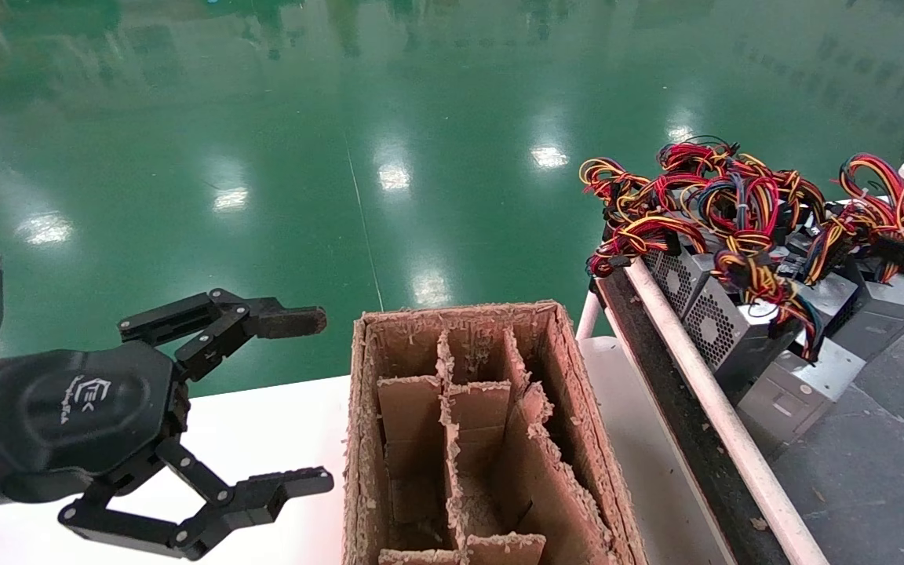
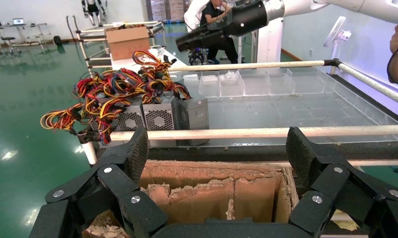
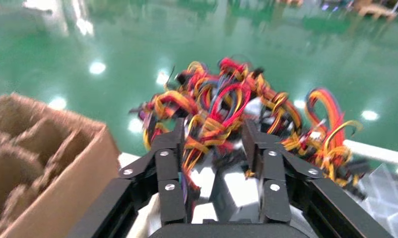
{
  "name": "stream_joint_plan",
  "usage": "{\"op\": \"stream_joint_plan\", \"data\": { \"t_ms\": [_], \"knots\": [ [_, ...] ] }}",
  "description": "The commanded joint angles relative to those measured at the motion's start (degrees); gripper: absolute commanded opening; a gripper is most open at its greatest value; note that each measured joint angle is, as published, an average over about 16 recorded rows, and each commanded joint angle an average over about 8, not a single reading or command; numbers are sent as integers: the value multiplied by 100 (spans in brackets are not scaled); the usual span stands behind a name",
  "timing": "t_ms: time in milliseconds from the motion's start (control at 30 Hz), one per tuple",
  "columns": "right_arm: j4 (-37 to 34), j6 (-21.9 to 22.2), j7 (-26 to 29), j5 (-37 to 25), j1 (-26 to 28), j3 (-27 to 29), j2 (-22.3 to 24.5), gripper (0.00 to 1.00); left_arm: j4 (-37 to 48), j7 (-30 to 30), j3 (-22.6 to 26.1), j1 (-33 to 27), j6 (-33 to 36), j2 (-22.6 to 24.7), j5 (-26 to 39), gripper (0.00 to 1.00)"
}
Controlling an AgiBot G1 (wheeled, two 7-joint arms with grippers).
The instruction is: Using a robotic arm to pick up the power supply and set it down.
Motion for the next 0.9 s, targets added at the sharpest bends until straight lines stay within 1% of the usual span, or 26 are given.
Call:
{"op": "stream_joint_plan", "data": {
  "t_ms": [33, 133, 267, 900],
  "knots": [
    [25, 129, -36, -14, 58, 4, -70, 100, 0, 0, 0, 0, 0, 0, 0, 100],
    [74, 230, -87, 32, 139, 57, -195, 100, 1, 0, 0, 0, -1, -1, 0, 100],
    [113, 180, -155, 80, 281, 12, -316, 100, 2, 0, 0, 1, -1, -1, 0, 100],
    [-15, -1133, -541, 370, 1227, -903, -745, 100, 2, 1, 0, 1, -1, -1, -1, 100]
  ]
}}
